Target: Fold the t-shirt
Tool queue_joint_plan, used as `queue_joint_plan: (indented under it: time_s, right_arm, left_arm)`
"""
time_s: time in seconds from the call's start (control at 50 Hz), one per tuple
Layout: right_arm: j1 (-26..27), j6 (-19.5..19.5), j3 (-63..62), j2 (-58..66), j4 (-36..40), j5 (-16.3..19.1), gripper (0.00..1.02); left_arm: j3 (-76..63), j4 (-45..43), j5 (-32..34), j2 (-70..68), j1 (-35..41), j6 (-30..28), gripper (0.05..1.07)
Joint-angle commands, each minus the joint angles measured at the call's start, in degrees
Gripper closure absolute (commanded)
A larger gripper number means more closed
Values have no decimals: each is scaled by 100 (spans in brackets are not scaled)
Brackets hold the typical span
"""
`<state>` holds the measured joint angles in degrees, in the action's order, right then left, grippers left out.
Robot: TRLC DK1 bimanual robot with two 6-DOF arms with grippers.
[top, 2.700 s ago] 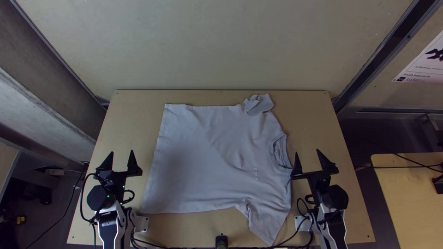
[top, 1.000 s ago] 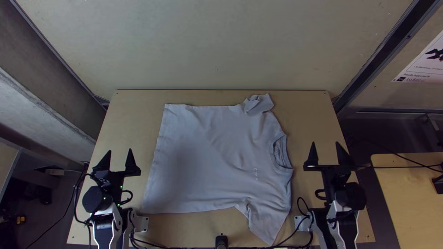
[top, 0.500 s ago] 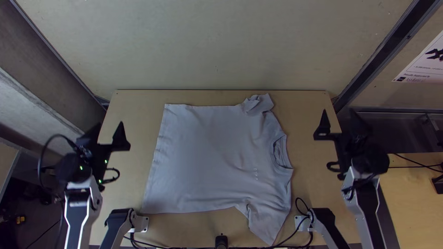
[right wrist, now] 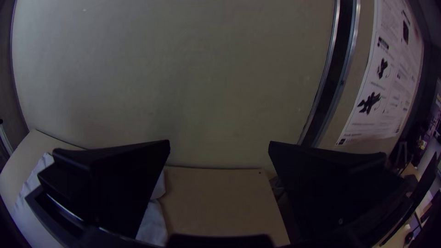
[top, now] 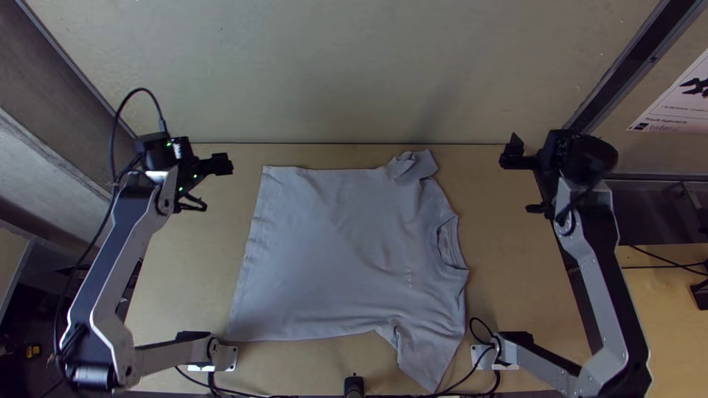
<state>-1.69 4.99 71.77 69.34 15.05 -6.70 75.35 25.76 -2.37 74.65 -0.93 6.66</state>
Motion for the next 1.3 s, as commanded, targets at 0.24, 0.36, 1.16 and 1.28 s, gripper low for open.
queue_joint_plan:
  time_s: [0.24,0.36,1.16,1.28]
  right_arm:
    - [-156,-649,487,1055,253,-51,4]
    - [-270,-763,672,1424,499,-51,4]
    - [-261,-1422,1032,2312,947,-51,4]
    - [-165,-1493,1059,2417,947,-51,4]
  left_arm:
    - [1201,465,88,1456,216,398,10]
    - [1491,474,132,2097,198,468,11]
    - [4444,1546,-334,5666,497,583,17]
    - [4638,1713,-387,5868,559,574,17]
